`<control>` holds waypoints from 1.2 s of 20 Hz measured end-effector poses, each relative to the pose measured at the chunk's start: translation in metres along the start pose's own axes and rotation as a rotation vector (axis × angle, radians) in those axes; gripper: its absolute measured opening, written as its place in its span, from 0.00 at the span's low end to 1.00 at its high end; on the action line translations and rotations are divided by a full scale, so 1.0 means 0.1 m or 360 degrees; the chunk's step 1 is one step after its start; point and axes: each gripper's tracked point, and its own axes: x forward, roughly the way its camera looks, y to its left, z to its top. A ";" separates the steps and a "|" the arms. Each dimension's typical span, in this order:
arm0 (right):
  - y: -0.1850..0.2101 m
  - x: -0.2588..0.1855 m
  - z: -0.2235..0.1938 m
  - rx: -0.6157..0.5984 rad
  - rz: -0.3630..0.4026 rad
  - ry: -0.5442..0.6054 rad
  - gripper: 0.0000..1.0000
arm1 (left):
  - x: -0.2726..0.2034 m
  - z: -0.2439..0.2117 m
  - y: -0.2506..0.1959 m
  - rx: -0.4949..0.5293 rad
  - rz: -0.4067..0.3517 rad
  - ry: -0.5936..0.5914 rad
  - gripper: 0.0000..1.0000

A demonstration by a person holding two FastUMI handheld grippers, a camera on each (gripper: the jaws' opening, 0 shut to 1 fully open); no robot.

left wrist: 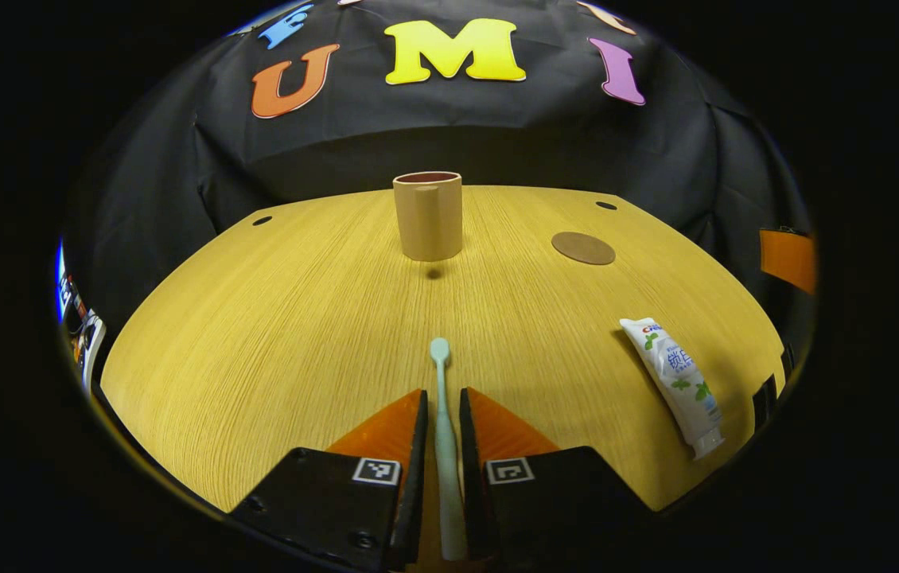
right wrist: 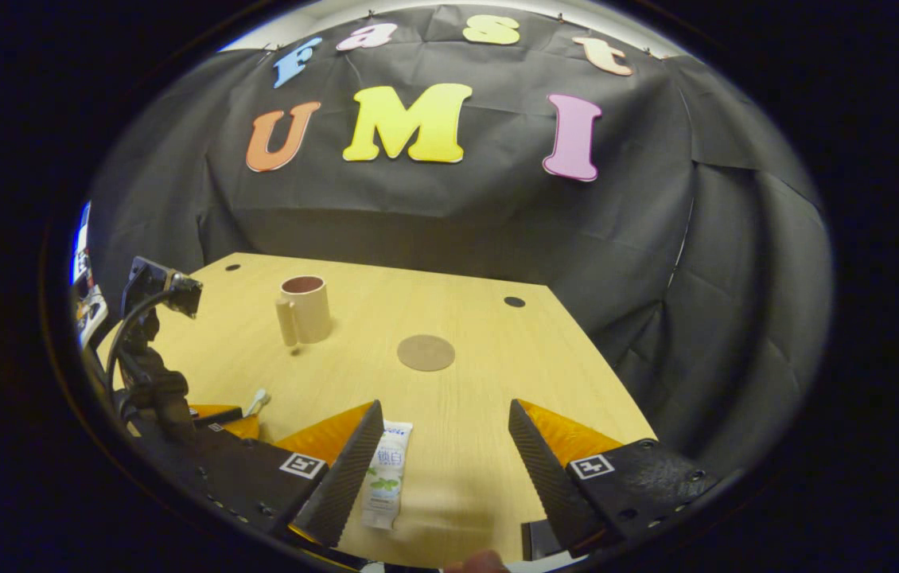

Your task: Put the toothbrush and toothpaste on the desktop into the cup, then pick up the cup and place it on the coaster on the desktop.

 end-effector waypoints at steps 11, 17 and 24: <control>0.25 0.14 -0.28 -0.0043 0.0122 0.0117 0.95 | 0.00 0.02 0.03 -0.0028 -0.0017 -0.0021 0.06; 0.40 0.26 -0.61 -0.0063 0.0177 0.0240 0.95 | -0.03 0.12 0.15 -0.0042 0.0012 -0.0040 0.06; 0.53 0.38 -0.85 -0.0046 0.0214 0.0336 0.99 | -0.08 0.26 0.20 -0.0049 0.0010 -0.0084 0.06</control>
